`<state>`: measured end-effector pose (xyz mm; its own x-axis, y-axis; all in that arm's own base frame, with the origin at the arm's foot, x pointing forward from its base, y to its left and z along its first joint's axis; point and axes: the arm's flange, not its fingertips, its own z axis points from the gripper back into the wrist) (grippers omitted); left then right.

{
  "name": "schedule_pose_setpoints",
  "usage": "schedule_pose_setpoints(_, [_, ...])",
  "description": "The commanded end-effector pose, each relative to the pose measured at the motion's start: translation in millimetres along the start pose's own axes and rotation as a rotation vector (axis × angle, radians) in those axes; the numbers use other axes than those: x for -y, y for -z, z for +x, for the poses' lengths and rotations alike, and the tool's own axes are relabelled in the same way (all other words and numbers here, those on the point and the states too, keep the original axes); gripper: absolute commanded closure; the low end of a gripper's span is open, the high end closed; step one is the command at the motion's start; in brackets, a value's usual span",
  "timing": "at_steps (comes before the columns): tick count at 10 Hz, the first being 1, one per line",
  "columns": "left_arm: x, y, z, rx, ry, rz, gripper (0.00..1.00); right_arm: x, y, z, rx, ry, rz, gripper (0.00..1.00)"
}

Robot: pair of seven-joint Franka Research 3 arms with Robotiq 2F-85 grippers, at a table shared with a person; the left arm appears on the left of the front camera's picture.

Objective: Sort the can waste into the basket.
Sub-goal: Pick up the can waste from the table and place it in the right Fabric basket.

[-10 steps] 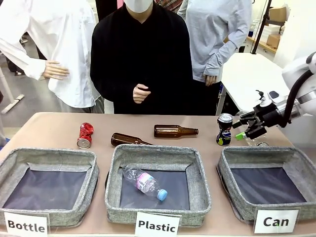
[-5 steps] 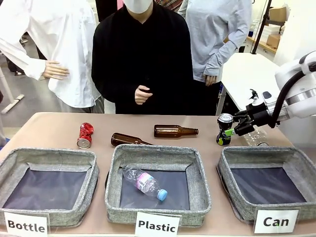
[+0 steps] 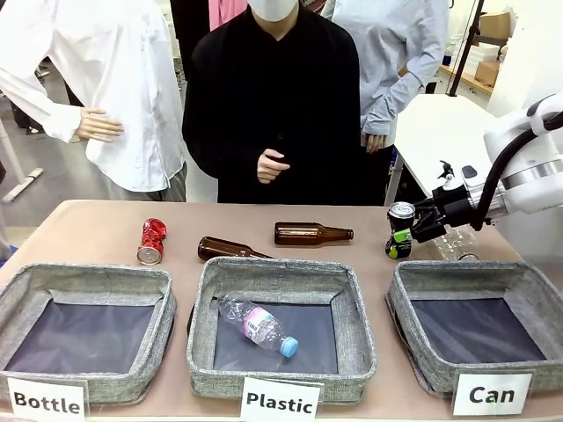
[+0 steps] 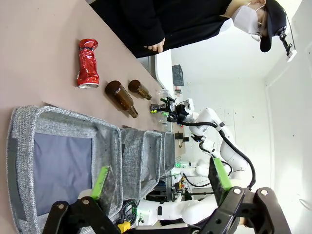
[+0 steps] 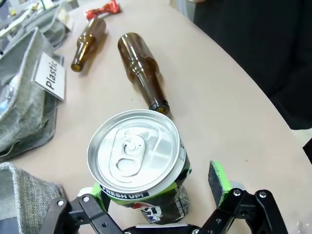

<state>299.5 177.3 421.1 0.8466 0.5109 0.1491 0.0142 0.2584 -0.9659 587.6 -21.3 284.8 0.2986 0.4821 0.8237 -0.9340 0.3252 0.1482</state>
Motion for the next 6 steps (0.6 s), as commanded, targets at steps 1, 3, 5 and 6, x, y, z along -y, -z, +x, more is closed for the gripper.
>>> schedule_pose_setpoints(1, [-0.4, -1.3, -0.8, -0.005, 0.024, -0.009, 0.0, 7.5, 3.3, 2.8, 0.041, 0.016, 0.009, 0.47])
schedule_pose_setpoints(3, [-0.4, -1.3, -0.8, -0.005, 0.024, -0.009, 0.0, 7.4, 4.2, 2.4, 0.06, 0.041, 0.022, 1.0])
schedule_pose_setpoints(5, [-0.4, -1.3, -0.8, -0.005, 0.024, -0.009, 0.0, 8.0, 3.8, 2.7, 0.059, 0.054, 0.025, 1.0])
schedule_pose_setpoints(6, [-0.4, -1.3, -0.8, -0.005, 0.024, -0.009, 0.0, 8.3, 3.4, 2.6, 0.062, 0.059, 0.024, 0.86])
